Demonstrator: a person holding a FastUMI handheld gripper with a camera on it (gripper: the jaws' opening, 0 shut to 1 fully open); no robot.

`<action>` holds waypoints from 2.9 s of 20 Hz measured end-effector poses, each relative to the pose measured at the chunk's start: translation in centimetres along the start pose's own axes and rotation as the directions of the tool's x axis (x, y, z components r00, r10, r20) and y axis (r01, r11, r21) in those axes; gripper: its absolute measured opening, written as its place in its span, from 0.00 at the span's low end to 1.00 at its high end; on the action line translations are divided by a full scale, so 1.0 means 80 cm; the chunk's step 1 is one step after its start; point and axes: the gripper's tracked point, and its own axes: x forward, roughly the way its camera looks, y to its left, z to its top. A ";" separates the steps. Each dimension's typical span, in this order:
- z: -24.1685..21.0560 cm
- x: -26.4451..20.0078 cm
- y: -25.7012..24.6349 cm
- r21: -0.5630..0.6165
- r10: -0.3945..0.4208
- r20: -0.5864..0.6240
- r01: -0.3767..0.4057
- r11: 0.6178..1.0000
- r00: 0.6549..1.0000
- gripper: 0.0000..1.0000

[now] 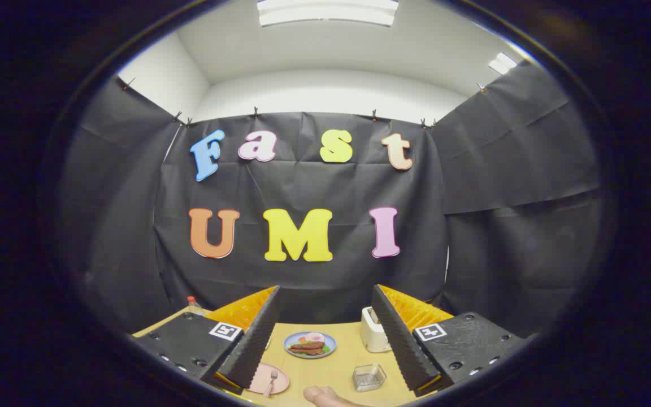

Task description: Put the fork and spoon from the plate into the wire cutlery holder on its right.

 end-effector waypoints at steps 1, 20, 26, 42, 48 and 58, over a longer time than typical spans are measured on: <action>-0.004 0.000 0.010 -0.005 0.009 -0.008 -0.009 1.000 1.000 0.95; -0.140 0.069 0.063 -0.056 0.014 -0.231 -0.028 0.998 0.973 0.95; -0.280 0.097 0.117 -0.041 0.057 -0.450 -0.085 0.996 0.891 0.95; -0.528 0.098 0.192 -0.066 0.005 -0.814 -0.101 0.993 0.581 0.81; -0.569 0.091 0.190 -0.065 -0.026 -0.864 -0.059 0.996 0.502 0.52; -0.590 0.074 0.188 -0.039 -0.044 -0.909 0.019 0.999 0.415 0.08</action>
